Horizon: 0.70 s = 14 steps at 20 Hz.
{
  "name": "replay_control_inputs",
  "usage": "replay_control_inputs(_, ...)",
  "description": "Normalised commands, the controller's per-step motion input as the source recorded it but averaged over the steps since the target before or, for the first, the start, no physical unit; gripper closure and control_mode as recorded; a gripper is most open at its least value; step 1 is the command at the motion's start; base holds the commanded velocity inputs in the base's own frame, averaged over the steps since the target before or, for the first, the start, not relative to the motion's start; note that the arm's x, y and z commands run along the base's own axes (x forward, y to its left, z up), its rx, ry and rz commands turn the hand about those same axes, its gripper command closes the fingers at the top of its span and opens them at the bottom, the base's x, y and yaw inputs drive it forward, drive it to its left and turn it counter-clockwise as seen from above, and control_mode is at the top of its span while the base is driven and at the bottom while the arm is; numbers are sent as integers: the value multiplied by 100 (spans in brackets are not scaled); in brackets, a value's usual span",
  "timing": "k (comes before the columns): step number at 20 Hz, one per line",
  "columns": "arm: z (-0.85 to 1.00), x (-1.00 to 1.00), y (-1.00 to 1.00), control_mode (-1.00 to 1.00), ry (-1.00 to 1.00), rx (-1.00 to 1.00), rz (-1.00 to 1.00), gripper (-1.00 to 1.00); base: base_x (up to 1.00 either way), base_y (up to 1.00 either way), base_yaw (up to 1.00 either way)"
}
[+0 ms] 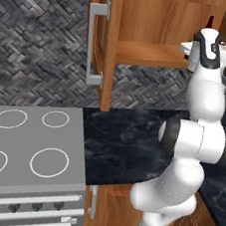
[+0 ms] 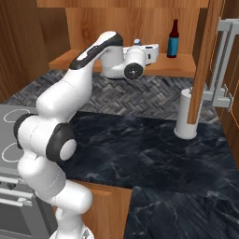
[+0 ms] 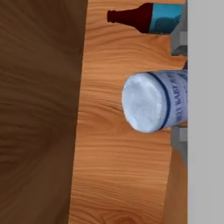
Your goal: The dining table condiment station is running low on condiment bottle. Refill the condiment station by opening the cabinet and taking the condiment bottle from the cabinet and placing it on the dining table.
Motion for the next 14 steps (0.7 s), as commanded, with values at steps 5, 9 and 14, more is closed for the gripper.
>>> replay_control_inputs(5, 72, -100, 0, -100, 13, 0, 1, 100, 0, 0, 0)
replay_control_inputs(9, 57, -100, 7, -100, 26, -2, 5, 100, 0, 0, 0)
replay_control_inputs(14, 9, -100, 17, -100, 35, -7, 6, 100, 0, 0, 0)
